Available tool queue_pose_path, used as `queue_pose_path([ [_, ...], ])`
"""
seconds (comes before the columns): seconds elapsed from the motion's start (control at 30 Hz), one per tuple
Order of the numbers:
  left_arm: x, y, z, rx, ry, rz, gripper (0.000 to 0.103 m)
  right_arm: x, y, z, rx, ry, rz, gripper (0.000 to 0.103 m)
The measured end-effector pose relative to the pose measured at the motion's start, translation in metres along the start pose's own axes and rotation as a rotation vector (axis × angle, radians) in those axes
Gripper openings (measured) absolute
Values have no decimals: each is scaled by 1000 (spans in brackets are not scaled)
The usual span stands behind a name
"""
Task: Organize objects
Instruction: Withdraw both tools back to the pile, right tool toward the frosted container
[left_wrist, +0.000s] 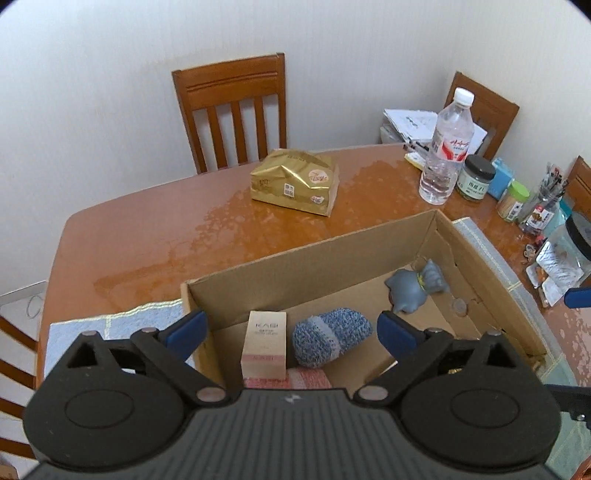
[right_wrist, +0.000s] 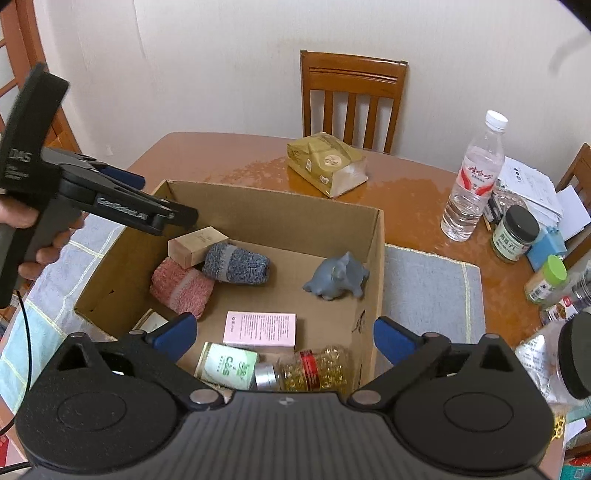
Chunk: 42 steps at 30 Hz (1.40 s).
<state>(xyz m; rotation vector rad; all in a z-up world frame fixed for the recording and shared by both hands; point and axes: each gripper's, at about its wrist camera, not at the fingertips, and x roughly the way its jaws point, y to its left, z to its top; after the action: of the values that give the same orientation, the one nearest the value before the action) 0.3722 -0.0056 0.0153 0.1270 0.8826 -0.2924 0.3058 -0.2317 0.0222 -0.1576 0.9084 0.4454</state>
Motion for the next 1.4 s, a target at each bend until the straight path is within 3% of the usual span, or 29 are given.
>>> queue_pose_path([
  [0.13,-18,-3,-19,-16,-17,-1,99,-4,5,-19,1,-27,-19,103],
  [0.4,-53,-9,-56,-8,-24,-8,100,-13,12,-70,63,28,-34,103],
  [0.8,-81,-20,-118,-34,-13,40,100,-9,26,-133,124,111,-22,103],
  [1.1,-60,-12,-163,-15,38,20,100,-4,58,-173,222,151,-67,103],
  [1.4,-51,-17,-182,40,55,-18,100,14,96,-204,210,196,-154,103],
])
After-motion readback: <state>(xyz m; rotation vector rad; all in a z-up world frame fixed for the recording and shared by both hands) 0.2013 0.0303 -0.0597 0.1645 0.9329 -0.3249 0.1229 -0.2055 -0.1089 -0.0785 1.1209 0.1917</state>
